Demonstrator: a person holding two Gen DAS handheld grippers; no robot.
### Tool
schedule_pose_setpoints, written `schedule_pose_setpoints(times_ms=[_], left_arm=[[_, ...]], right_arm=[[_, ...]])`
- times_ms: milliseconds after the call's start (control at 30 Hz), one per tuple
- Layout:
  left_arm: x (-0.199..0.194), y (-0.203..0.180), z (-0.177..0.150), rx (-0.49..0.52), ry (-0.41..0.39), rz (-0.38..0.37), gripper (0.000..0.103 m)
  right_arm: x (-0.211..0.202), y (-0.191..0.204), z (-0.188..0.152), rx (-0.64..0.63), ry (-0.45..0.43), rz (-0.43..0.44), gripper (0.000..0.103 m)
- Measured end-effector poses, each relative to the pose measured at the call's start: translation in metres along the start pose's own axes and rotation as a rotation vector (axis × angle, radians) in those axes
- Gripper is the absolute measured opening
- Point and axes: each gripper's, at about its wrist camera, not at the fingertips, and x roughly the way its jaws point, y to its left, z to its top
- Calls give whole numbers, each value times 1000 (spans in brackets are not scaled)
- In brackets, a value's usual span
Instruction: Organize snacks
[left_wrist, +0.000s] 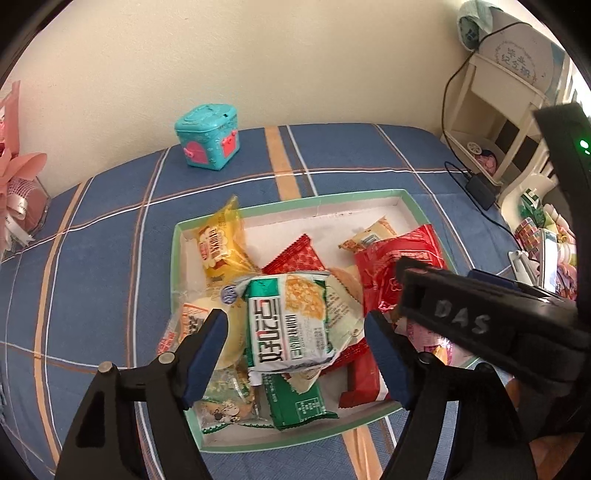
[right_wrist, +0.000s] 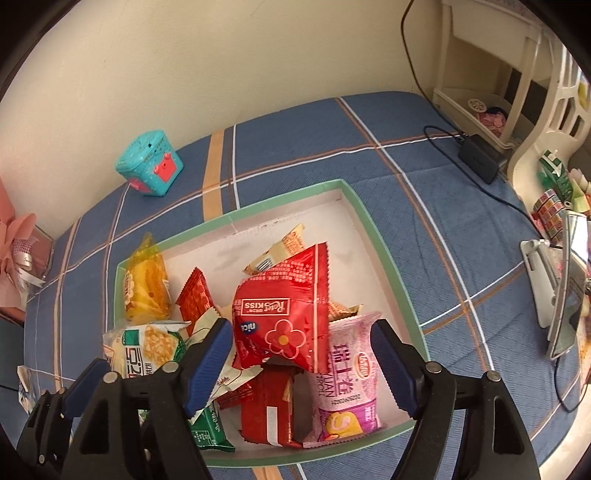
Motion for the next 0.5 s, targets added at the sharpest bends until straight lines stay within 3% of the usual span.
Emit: schedule_pose_setpoints(times_ms=[333, 500], left_arm=[[-8, 37, 0, -161, -11, 40, 77], [-13, 61, 0, -269, -10, 98, 77]], right_arm=[[-5, -12, 2, 33, -6, -12, 80], [-5, -3, -1, 9, -4, -18, 80]])
